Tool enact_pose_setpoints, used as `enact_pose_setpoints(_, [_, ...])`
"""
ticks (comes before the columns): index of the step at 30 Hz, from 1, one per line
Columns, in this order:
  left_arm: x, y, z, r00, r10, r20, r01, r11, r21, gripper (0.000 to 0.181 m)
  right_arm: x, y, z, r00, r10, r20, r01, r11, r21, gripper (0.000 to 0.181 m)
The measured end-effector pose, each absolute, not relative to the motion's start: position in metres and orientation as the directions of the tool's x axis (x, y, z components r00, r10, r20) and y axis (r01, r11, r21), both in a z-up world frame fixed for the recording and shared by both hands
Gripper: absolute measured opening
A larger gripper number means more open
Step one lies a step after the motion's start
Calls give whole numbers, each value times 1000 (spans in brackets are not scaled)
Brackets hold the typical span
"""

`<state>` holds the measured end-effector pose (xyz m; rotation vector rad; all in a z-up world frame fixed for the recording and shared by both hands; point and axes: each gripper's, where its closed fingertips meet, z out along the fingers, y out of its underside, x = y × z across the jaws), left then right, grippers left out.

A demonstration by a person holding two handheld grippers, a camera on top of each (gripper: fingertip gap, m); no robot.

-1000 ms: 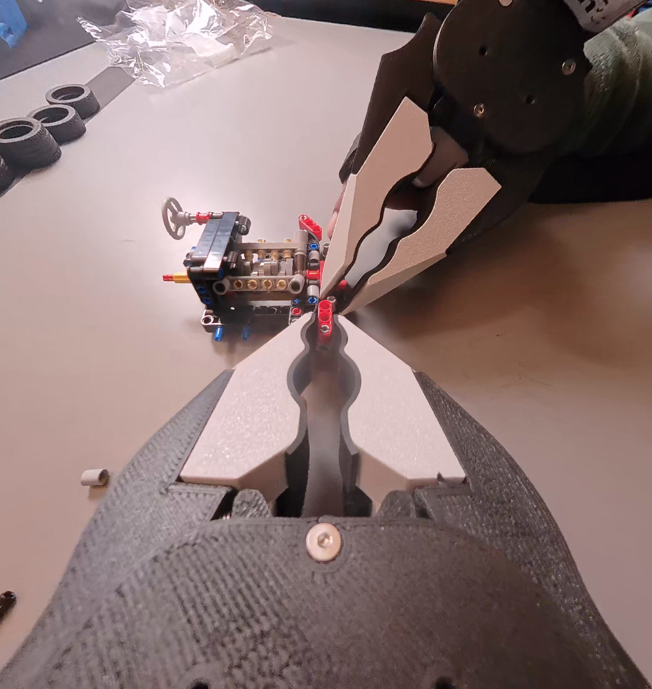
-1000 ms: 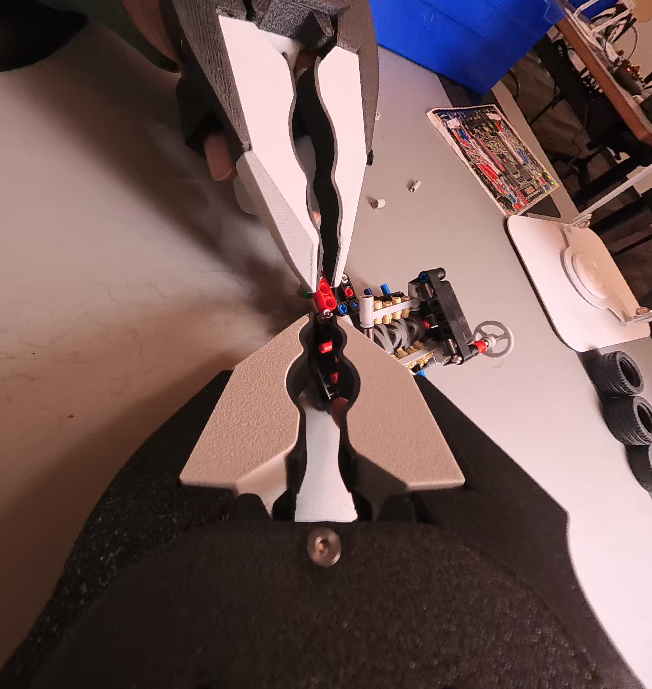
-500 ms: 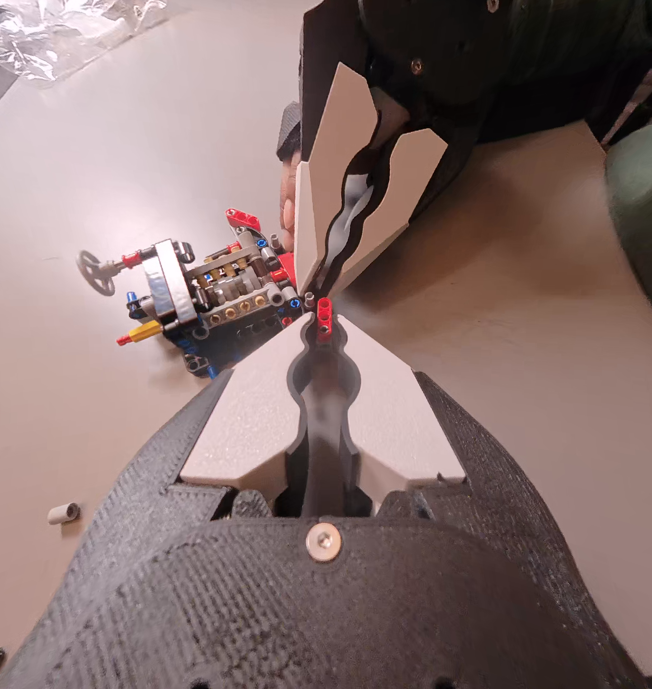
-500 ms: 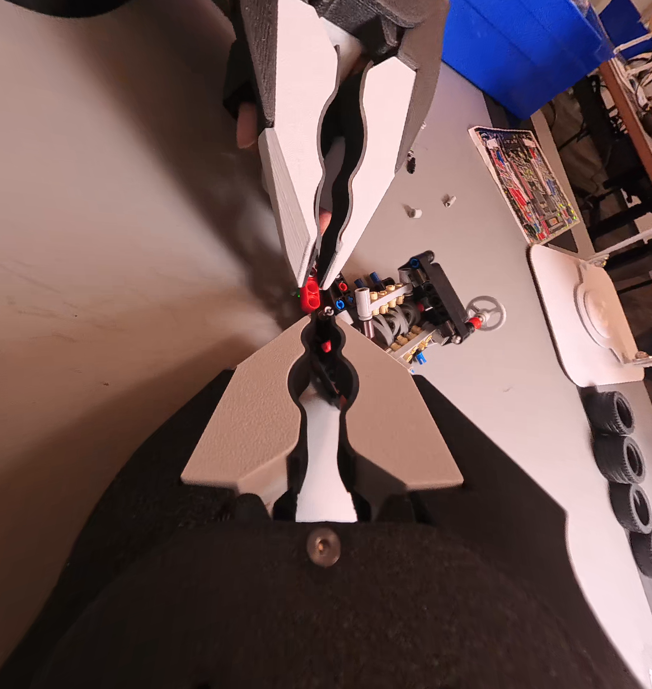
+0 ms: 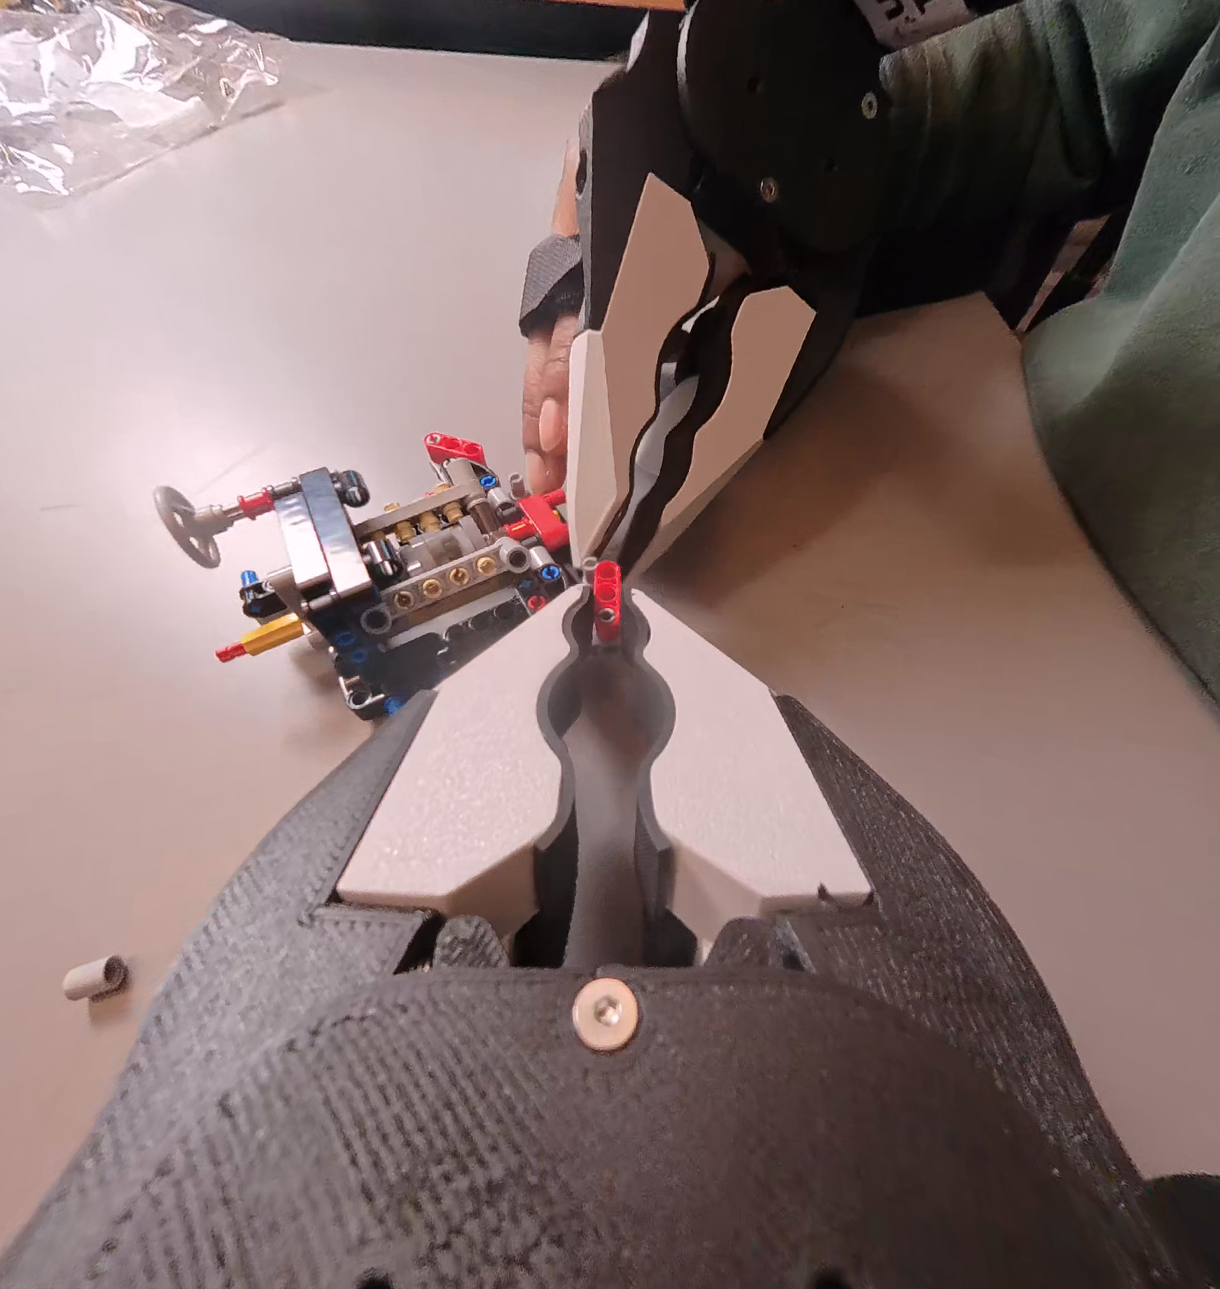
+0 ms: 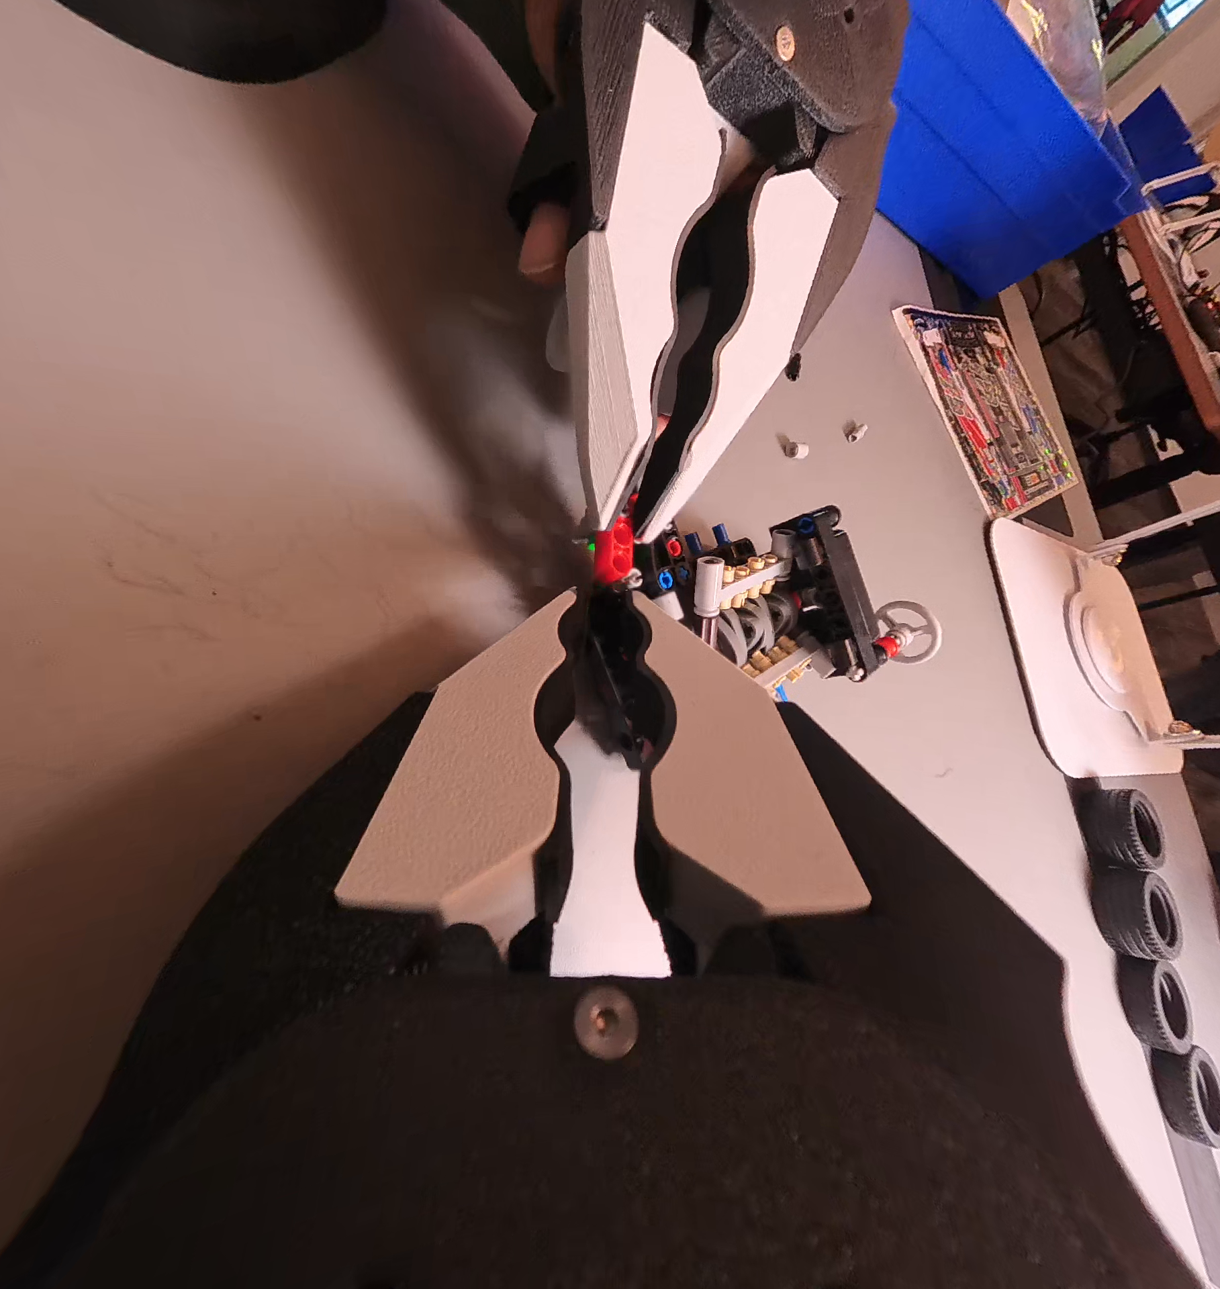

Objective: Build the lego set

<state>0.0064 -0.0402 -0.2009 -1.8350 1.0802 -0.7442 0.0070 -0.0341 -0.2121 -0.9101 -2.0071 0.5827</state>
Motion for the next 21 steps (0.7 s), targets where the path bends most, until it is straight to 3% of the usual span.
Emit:
enact_pose_setpoints(7, [-3, -45, -214, 444, -894, -58, -532, -211, -820, 6, 7, -34, -218, -400, 761, 510, 402, 646, -649, 5])
enact_pose_setpoints(14, [1, -44, -213, 444, -878, -180, -635, -167, -754, 17, 5, -35, -218, -398, 759, 516, 409, 650, -640, 5])
enact_pose_setpoints(21, [0, -41, -217, 443, -861, -251, -688, -147, -711, 6, 3, -39, -219, -402, 749, 526, 406, 661, -631, 5])
